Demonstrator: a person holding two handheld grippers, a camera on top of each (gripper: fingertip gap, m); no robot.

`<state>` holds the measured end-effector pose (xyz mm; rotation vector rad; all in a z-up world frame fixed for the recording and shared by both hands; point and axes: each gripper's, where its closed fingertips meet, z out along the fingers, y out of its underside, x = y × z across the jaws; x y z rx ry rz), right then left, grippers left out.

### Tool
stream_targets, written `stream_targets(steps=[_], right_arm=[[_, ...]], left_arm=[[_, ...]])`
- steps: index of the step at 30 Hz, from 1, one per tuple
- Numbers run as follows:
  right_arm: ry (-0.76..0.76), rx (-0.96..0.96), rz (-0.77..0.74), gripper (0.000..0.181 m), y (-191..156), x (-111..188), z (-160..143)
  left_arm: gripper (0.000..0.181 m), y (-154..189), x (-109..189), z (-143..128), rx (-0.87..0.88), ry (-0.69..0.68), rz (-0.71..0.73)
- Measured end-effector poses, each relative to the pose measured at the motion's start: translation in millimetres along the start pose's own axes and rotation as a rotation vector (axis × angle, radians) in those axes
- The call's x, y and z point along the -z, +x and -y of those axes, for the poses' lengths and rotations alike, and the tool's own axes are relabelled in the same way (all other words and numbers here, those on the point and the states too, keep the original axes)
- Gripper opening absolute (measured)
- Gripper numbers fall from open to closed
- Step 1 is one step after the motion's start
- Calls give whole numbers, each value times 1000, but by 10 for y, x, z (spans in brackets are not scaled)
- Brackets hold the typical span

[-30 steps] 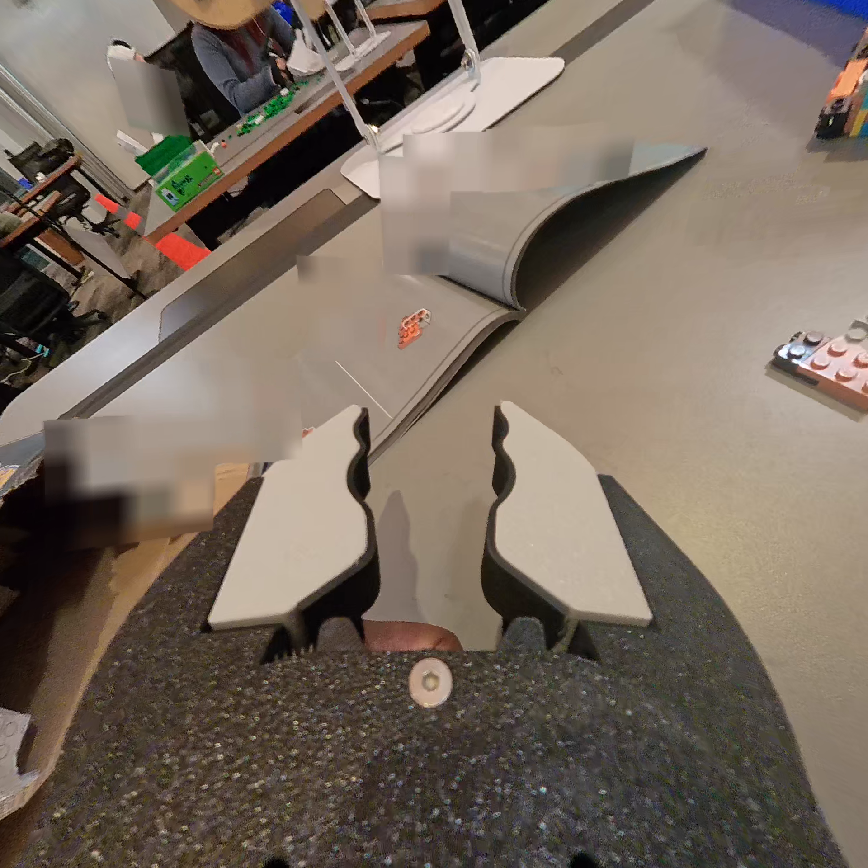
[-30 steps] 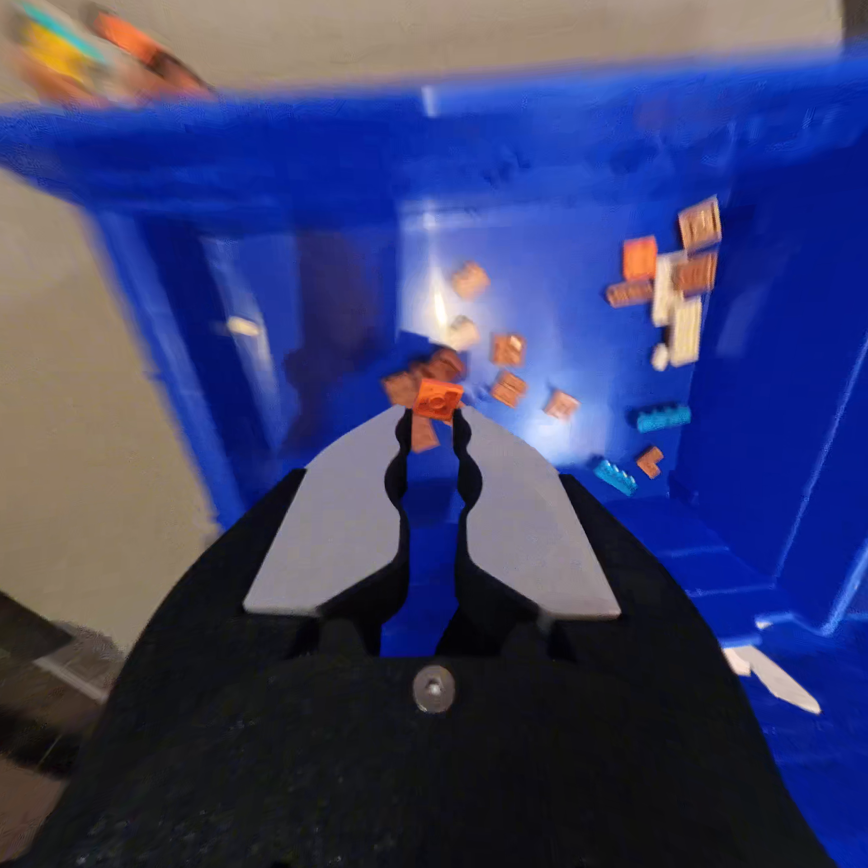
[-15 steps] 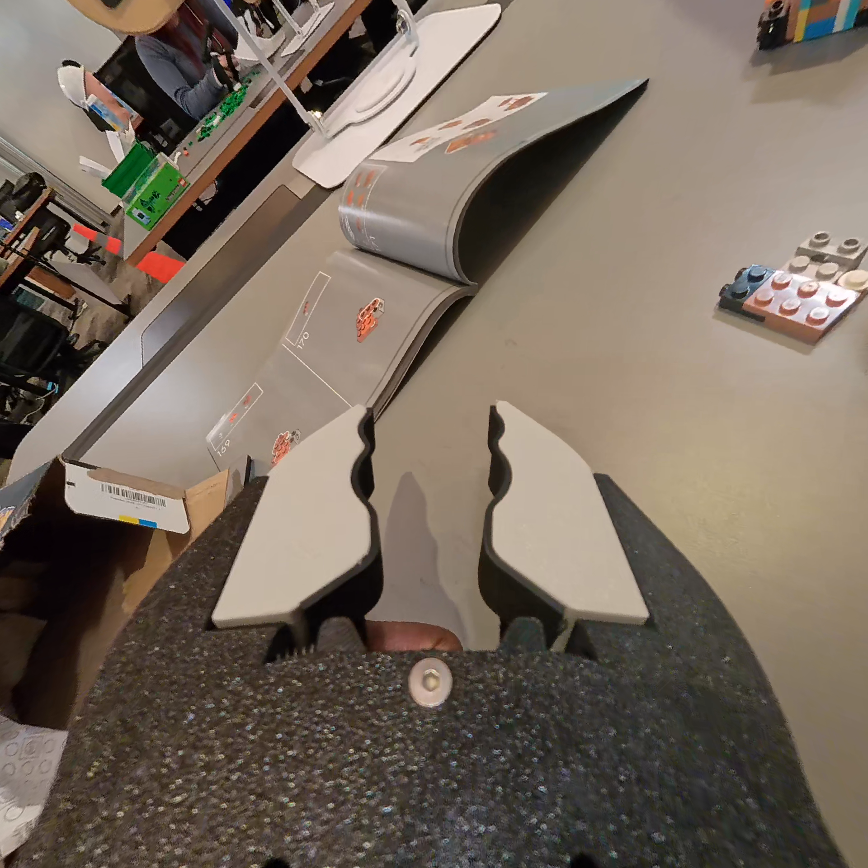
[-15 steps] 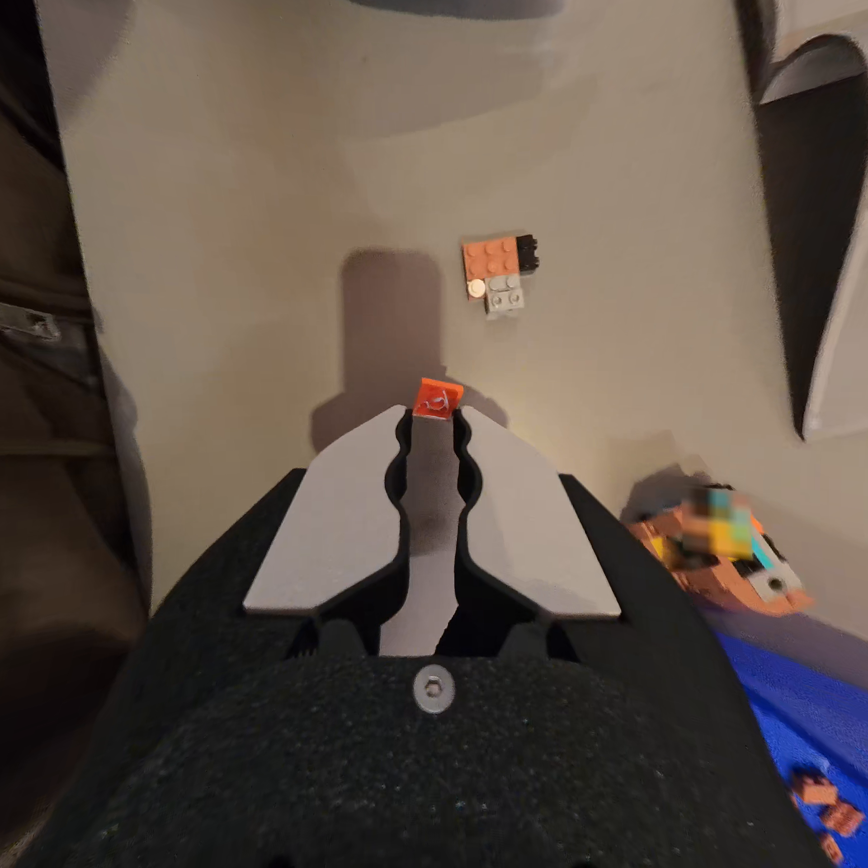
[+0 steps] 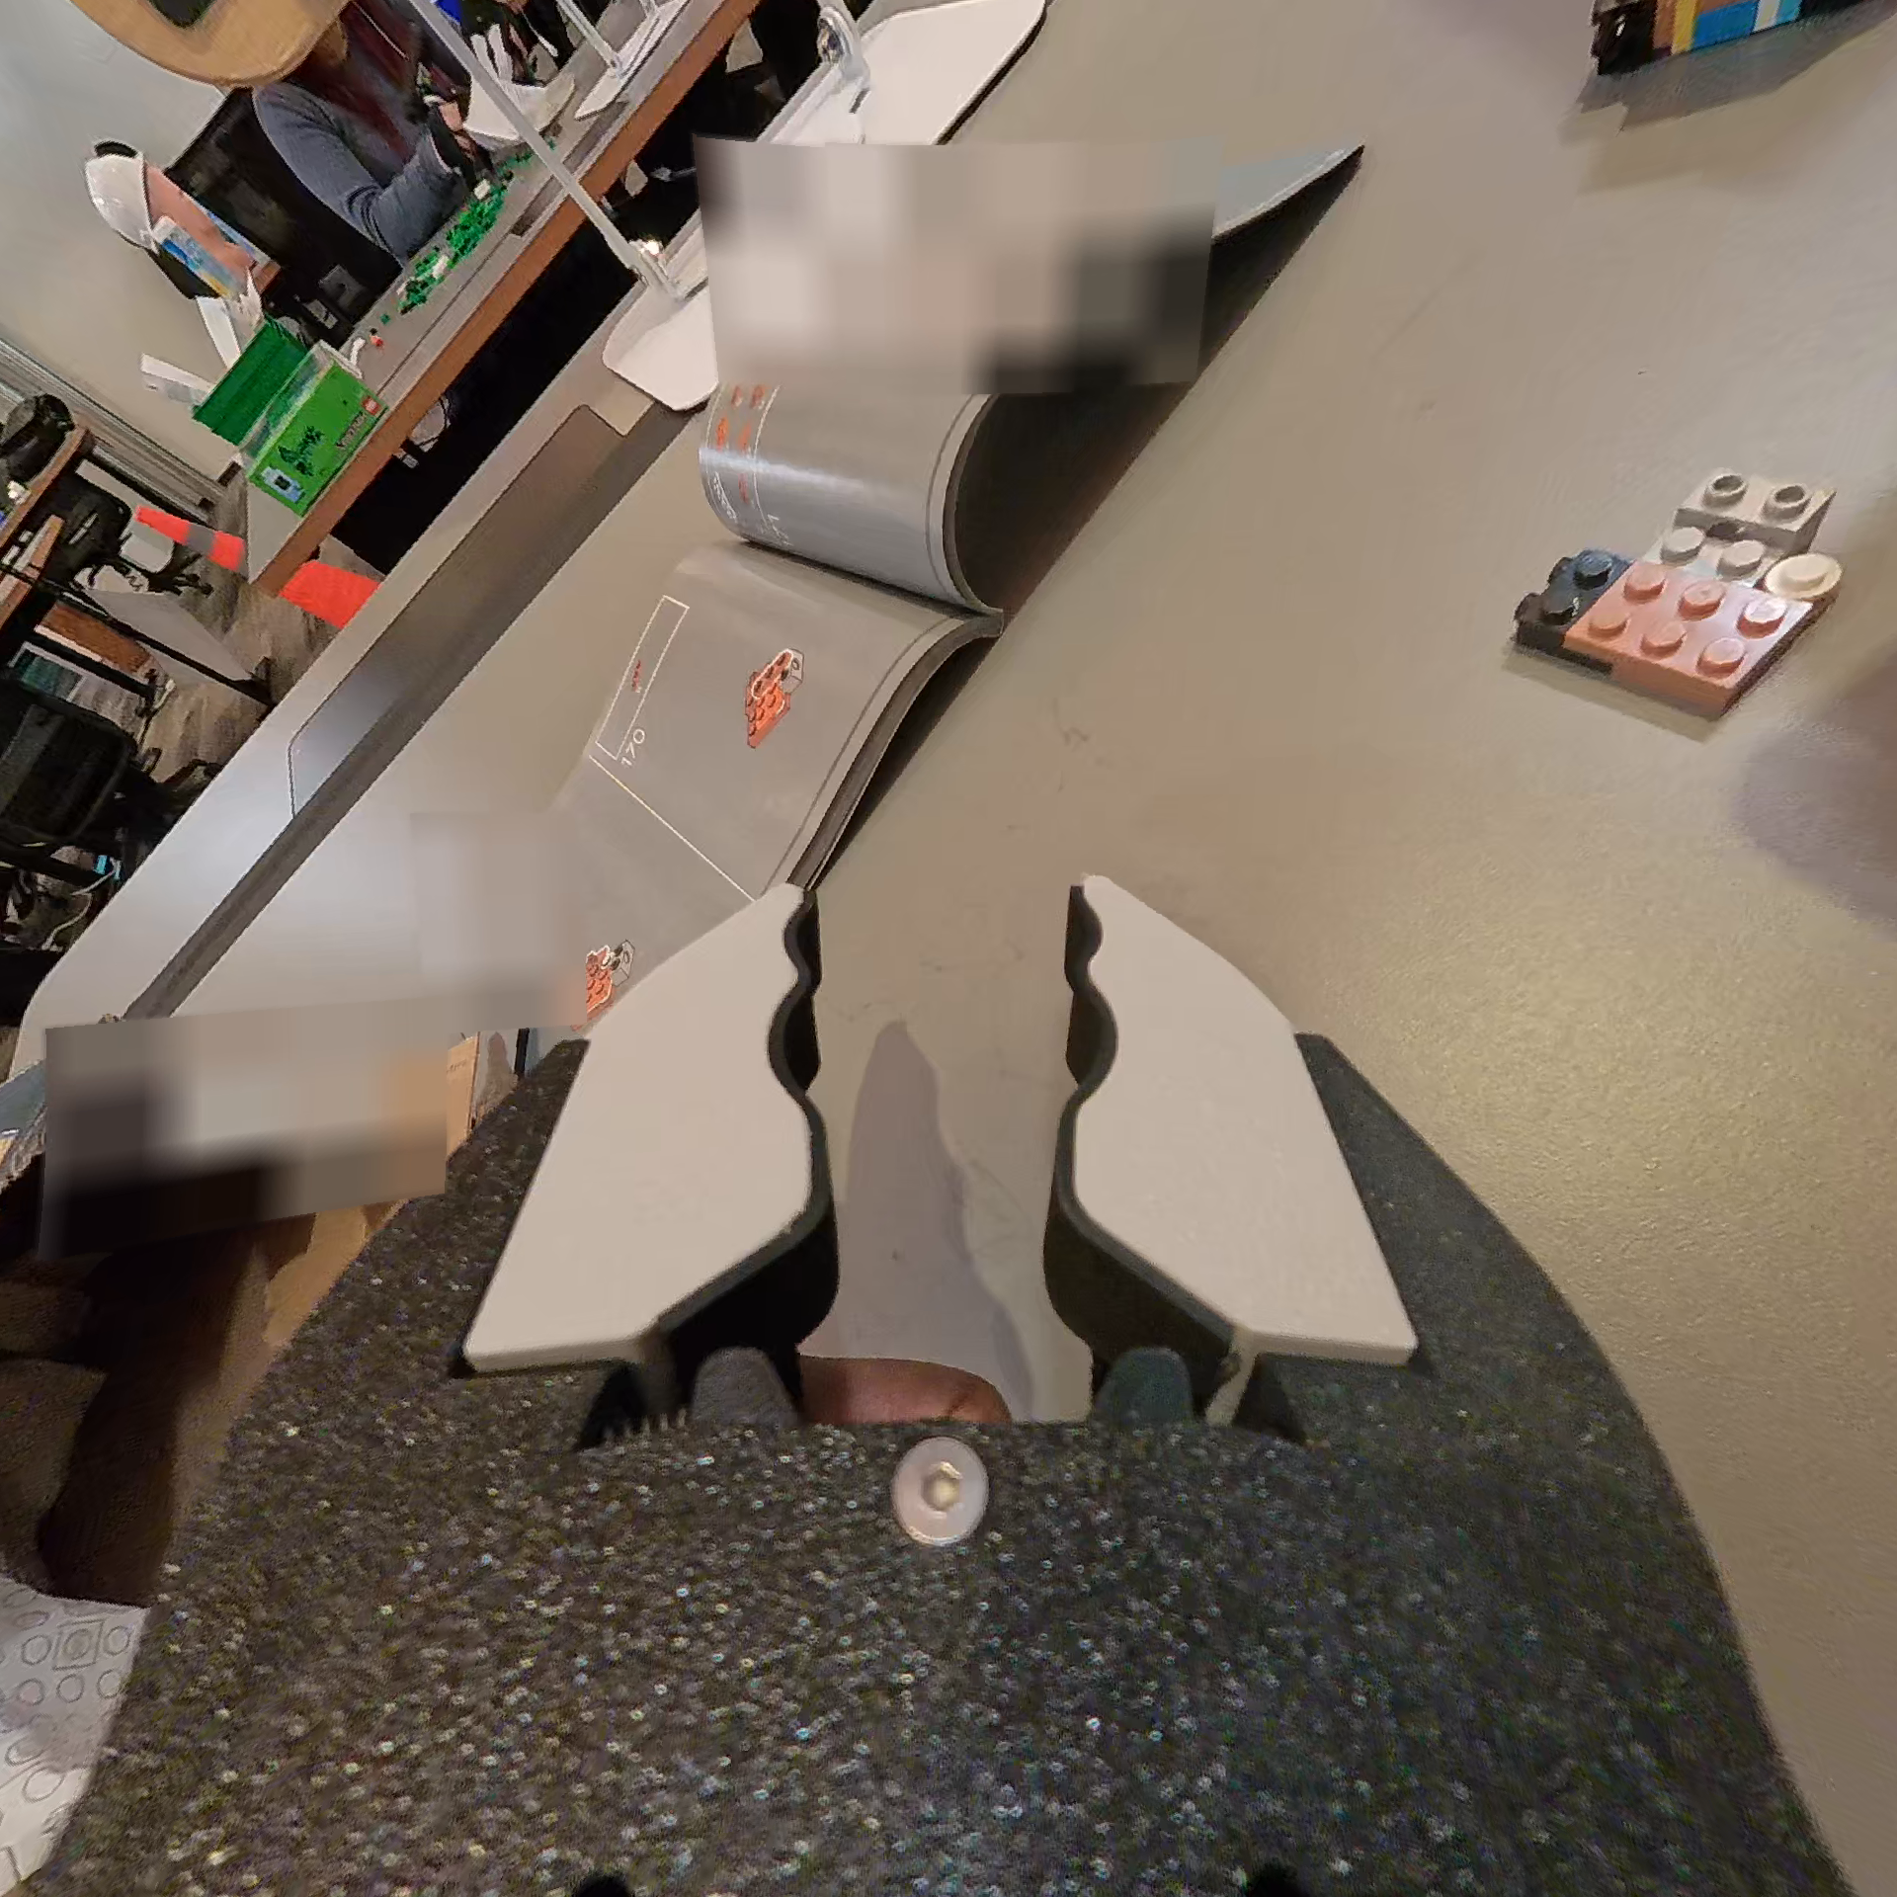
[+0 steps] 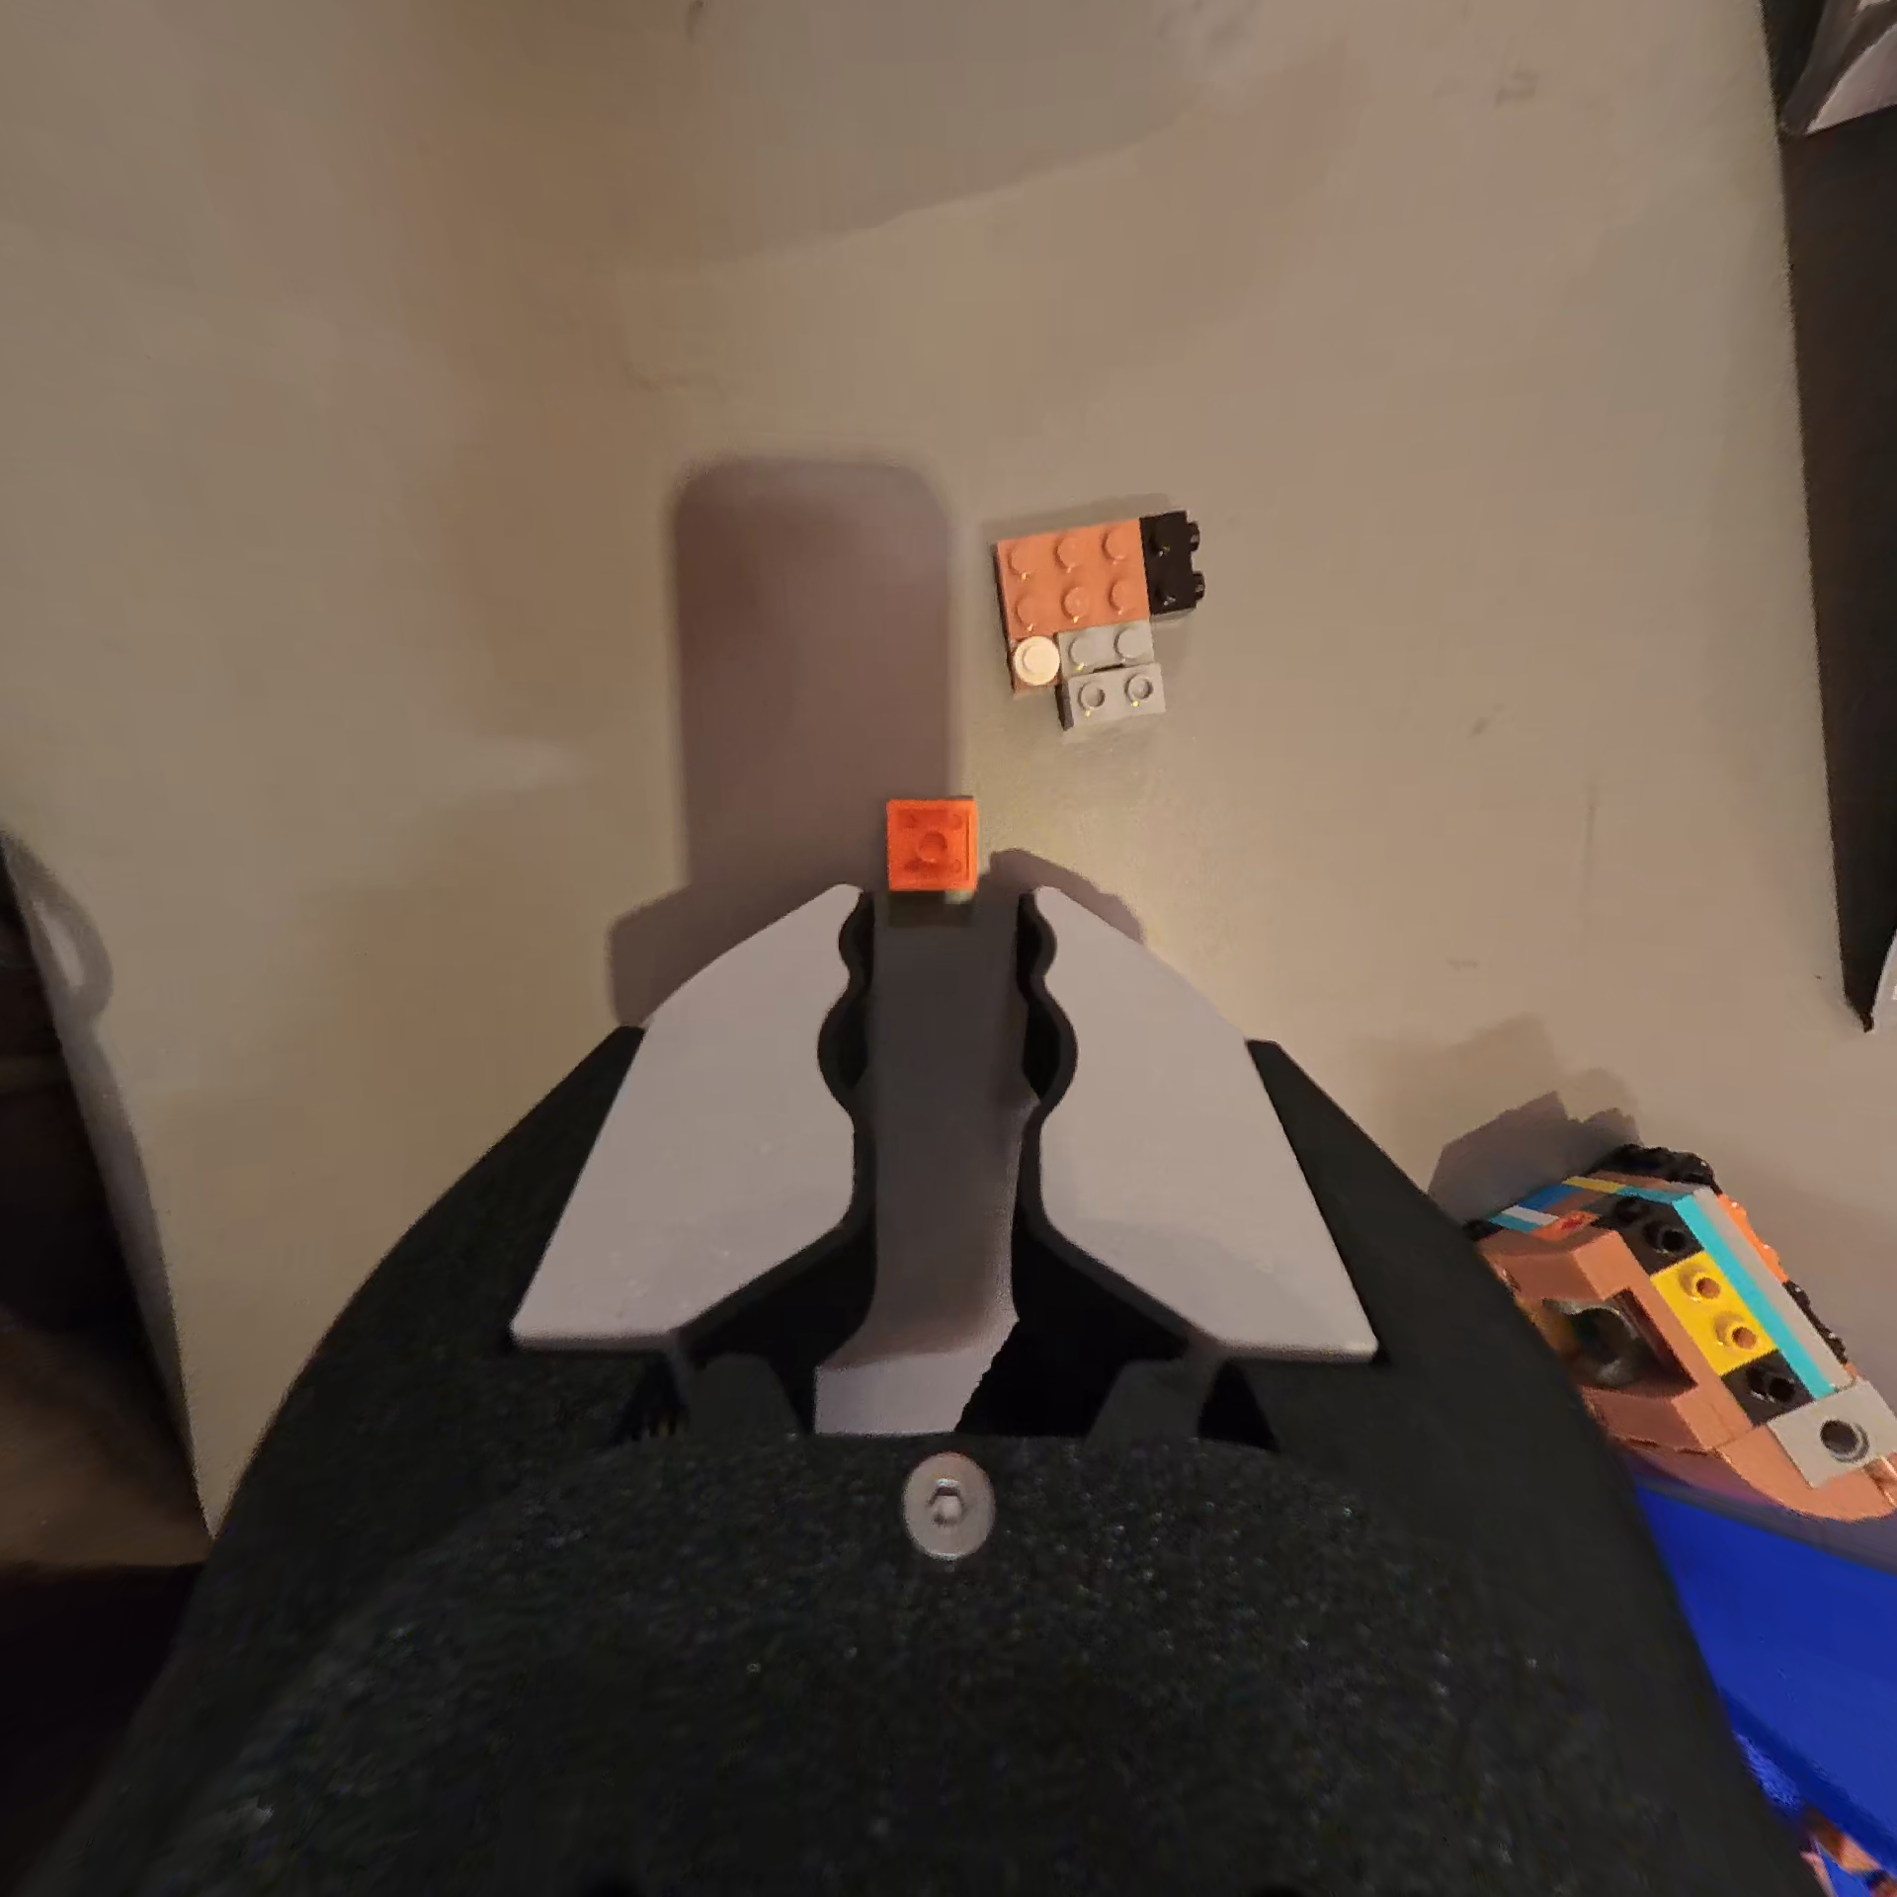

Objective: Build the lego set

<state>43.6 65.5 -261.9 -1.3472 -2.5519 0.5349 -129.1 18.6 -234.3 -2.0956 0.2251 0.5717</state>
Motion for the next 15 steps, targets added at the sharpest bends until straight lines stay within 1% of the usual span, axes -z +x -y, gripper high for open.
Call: stream_targets(steps=[3, 8, 11, 15], right_arm=[[53, -18, -32, 30, 63, 125, 23], [171, -63, -114, 32, 243, 432, 46], [272, -94, -155, 32, 316, 584, 59], [420, -142, -178, 32, 330, 658, 50]], left_arm=[[46, 3, -12, -18, 3, -8, -2], [45, -6, -18, -22, 14, -7, -2], [45, -16, -22, -29, 23, -9, -3], [44, -28, -28, -36, 35, -11, -3]])
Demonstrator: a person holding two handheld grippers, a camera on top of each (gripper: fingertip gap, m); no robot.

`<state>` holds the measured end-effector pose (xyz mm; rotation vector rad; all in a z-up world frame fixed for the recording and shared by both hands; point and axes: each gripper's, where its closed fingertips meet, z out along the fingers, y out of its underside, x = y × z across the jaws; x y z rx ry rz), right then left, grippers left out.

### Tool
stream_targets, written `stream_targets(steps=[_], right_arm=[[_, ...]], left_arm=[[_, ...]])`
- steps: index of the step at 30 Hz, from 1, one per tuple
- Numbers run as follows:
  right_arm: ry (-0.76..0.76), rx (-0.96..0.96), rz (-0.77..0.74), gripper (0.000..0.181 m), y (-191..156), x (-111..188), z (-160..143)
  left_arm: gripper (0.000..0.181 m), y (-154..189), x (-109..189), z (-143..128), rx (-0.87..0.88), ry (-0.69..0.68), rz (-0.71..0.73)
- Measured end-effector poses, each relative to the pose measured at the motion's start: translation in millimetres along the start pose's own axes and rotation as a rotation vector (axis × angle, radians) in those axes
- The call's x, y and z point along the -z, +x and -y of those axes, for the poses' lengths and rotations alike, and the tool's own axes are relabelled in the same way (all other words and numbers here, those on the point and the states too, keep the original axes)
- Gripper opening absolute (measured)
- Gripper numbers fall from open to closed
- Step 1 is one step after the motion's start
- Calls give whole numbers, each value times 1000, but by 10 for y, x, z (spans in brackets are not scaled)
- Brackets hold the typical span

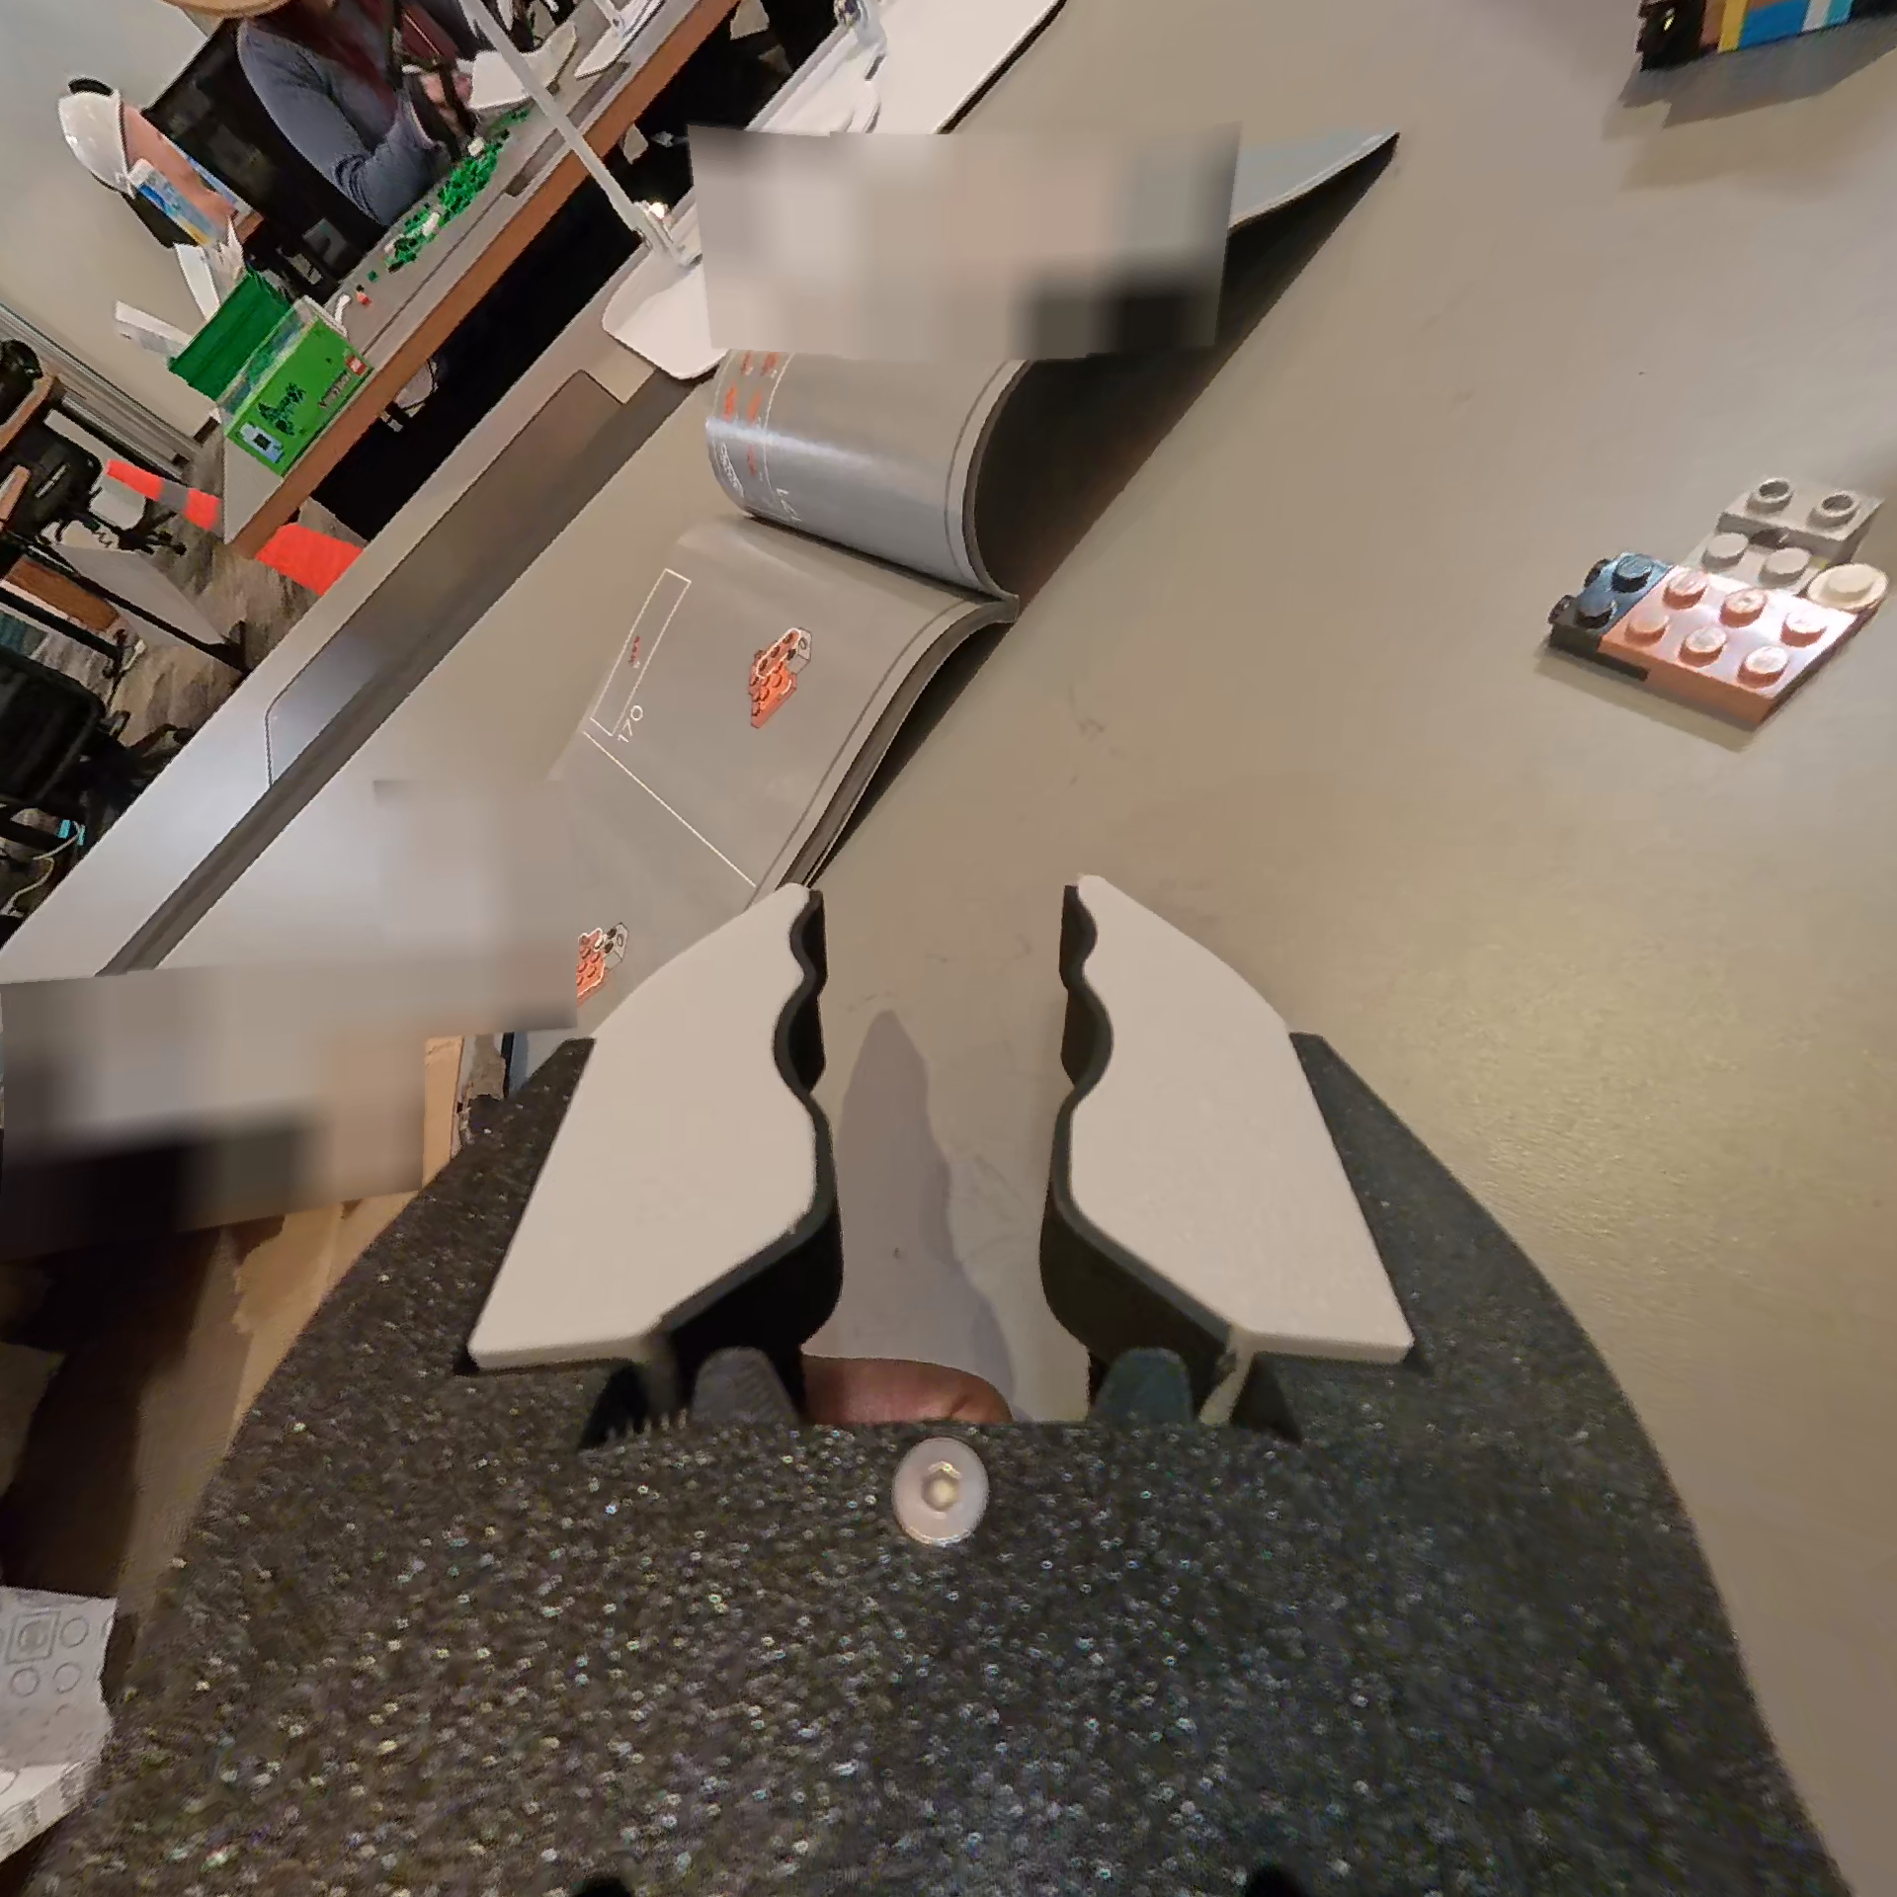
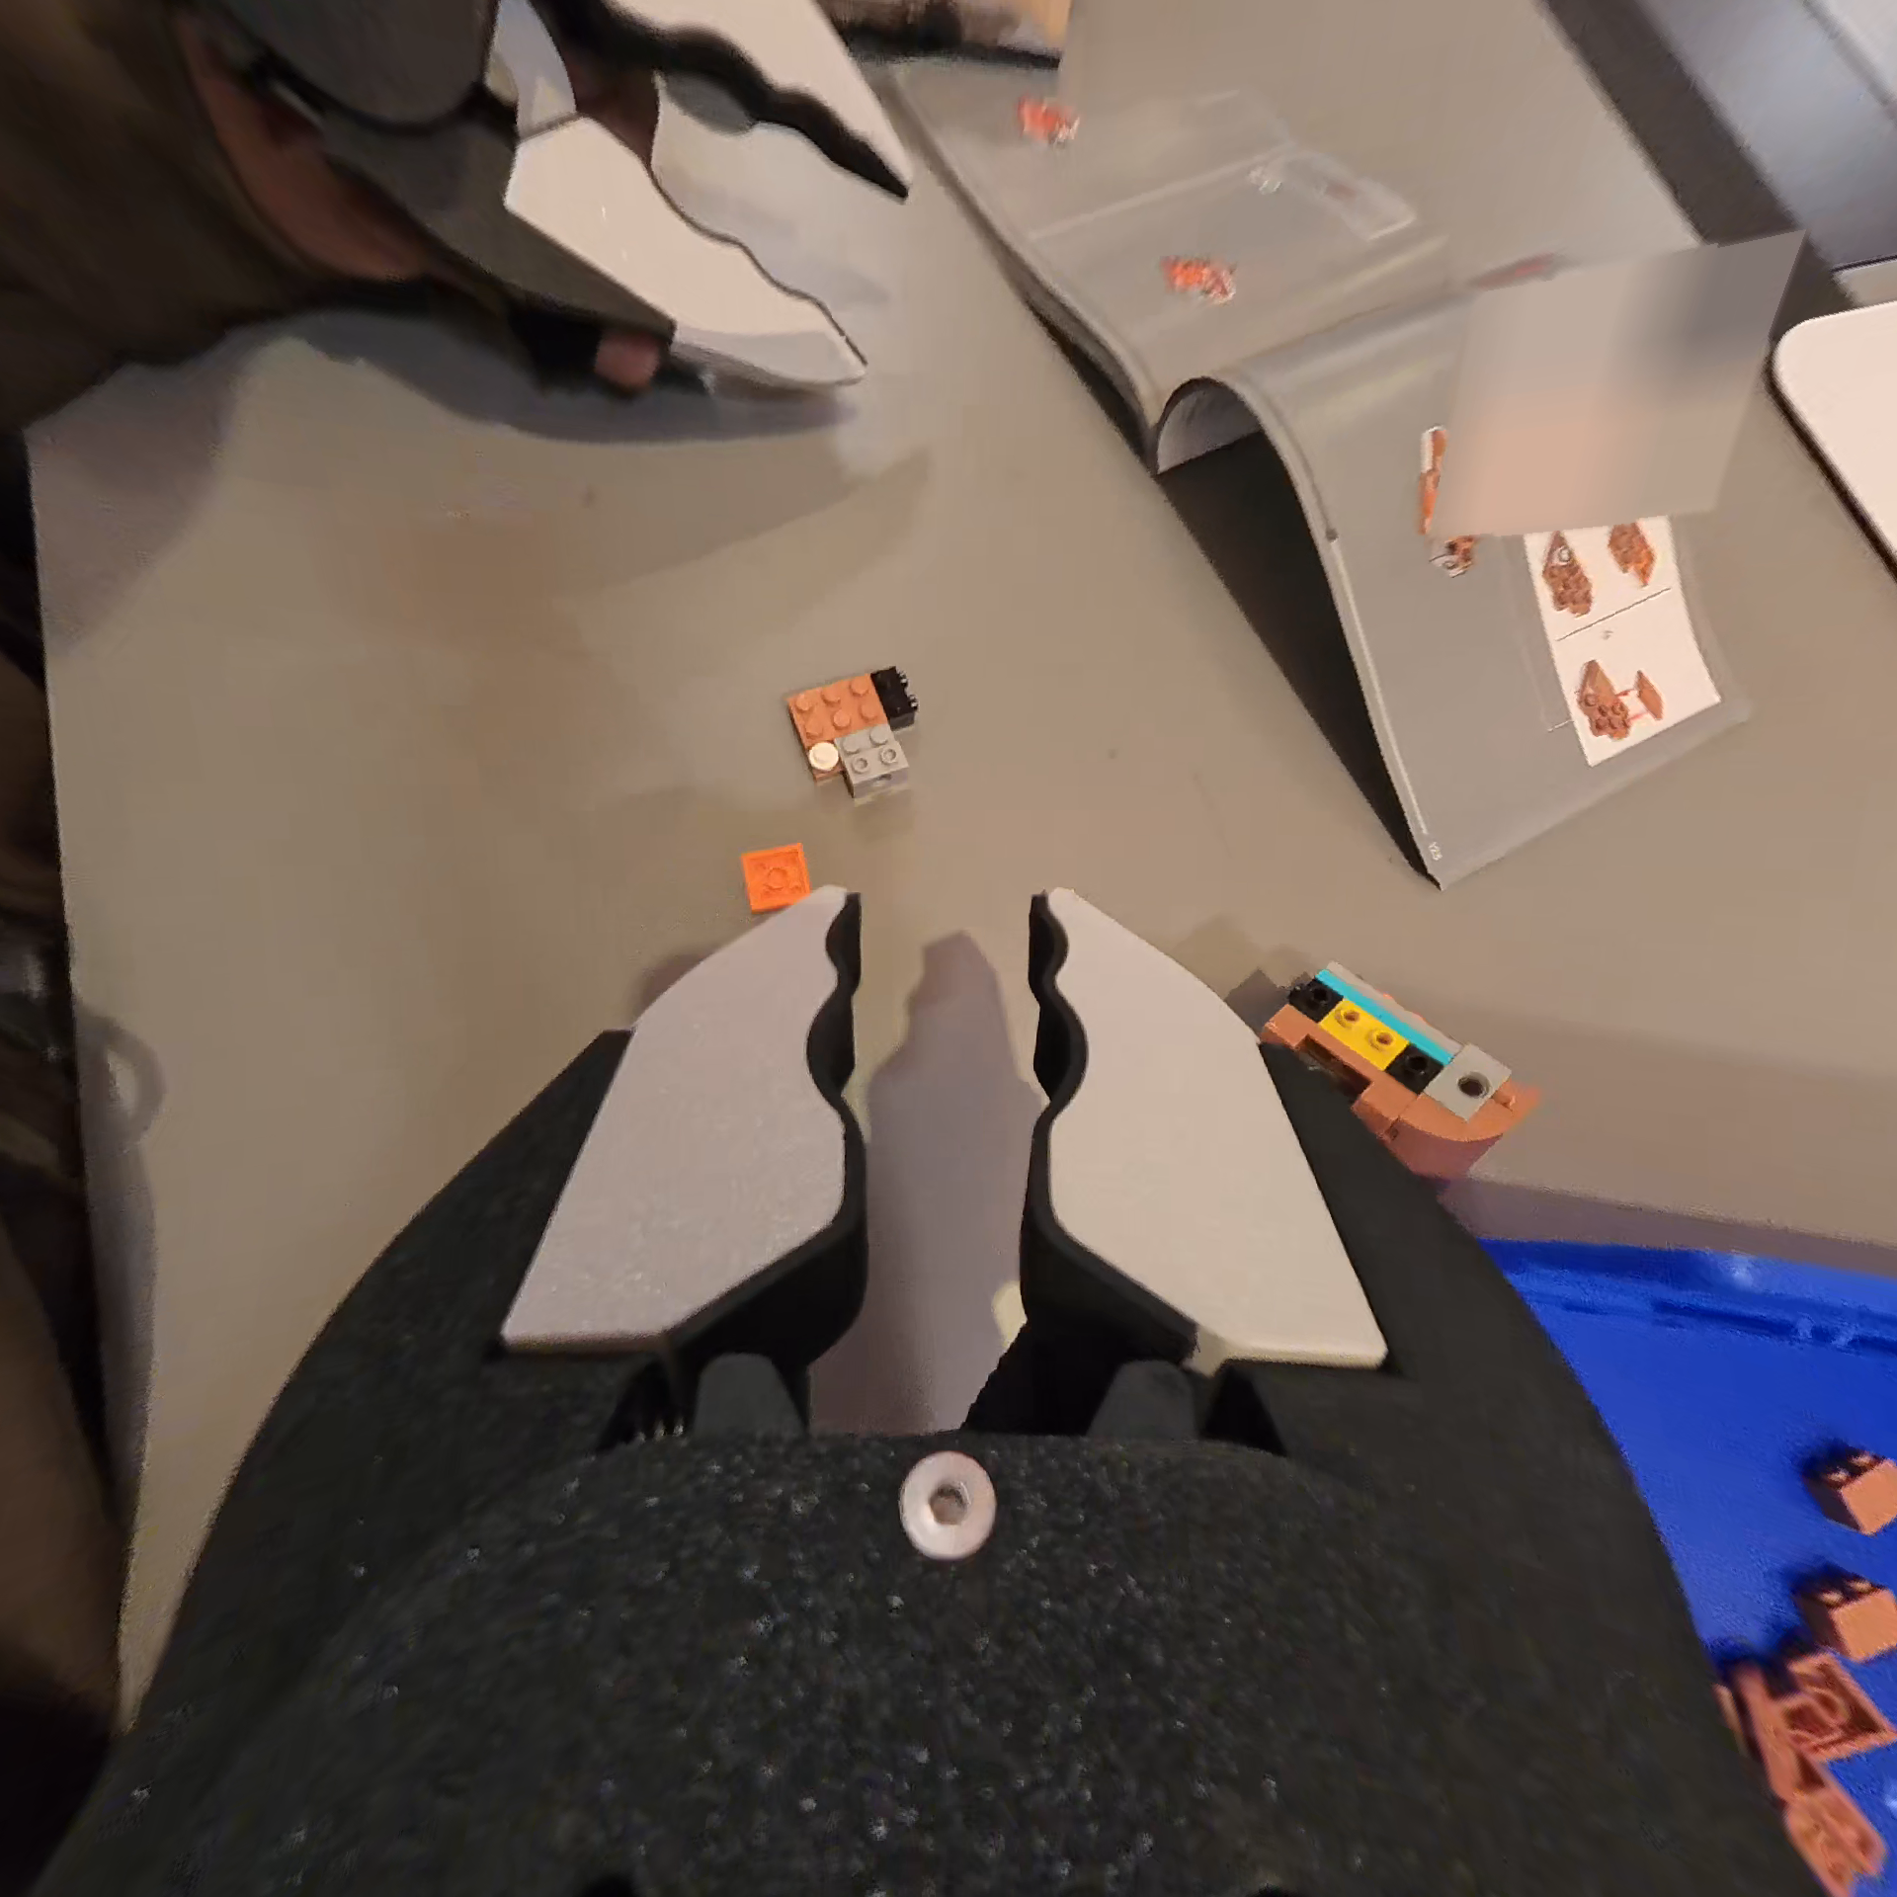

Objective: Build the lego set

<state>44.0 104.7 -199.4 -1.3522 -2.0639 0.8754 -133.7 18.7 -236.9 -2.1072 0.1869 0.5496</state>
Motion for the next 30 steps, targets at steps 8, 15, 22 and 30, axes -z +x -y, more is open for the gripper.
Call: stream_targets(steps=[8, 15, 22, 30], right_arm=[[102, -91, 2, 32, -15, 76, -203], [84, 5, -11, 31, 29, 463, -239], [60, 18, -152, 30, 391, 1124, -361], [47, 31, -251, 28, 725, 1477, -522]], left_arm=[[41, -3, -13, -3, 15, -1, -10], [41, -4, -12, -4, 17, -1, -11], [40, -20, -28, -10, 30, -7, -10], [38, -47, -34, -16, 29, -12, 17]])
